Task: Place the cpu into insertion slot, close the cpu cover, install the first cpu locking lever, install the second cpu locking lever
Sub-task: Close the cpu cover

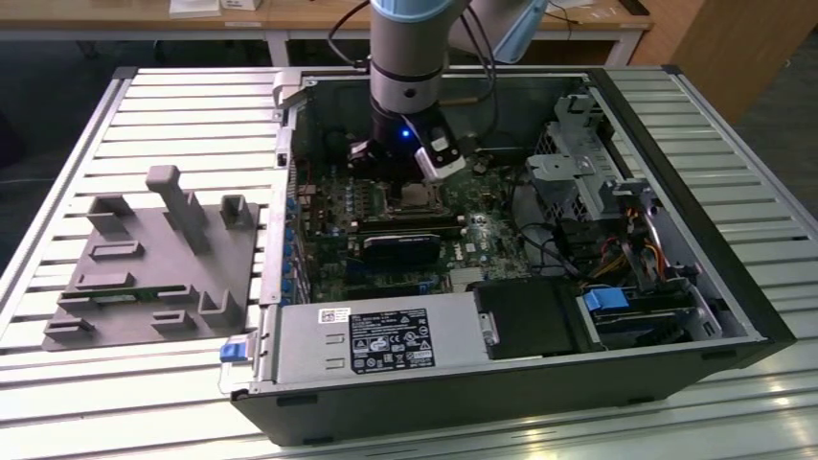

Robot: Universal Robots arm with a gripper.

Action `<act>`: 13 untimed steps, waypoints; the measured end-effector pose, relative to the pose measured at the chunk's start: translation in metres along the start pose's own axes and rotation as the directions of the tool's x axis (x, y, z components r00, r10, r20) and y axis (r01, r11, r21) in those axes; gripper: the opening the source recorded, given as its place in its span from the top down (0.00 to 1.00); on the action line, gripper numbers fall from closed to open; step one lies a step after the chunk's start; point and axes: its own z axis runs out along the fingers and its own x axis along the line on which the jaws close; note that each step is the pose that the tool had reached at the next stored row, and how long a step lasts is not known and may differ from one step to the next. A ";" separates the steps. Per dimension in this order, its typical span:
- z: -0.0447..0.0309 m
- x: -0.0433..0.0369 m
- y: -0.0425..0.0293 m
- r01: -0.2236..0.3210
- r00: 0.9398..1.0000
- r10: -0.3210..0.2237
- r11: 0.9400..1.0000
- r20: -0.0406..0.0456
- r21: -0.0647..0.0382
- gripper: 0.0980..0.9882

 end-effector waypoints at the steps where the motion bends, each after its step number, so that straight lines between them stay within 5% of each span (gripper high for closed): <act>1: 0.0000 -0.0013 0.0001 0.000 1.000 0.000 1.000 0.000 0.000 0.99; 13: -0.0047 -0.0064 0.0006 0.000 1.000 0.000 1.000 -0.001 -0.003 0.99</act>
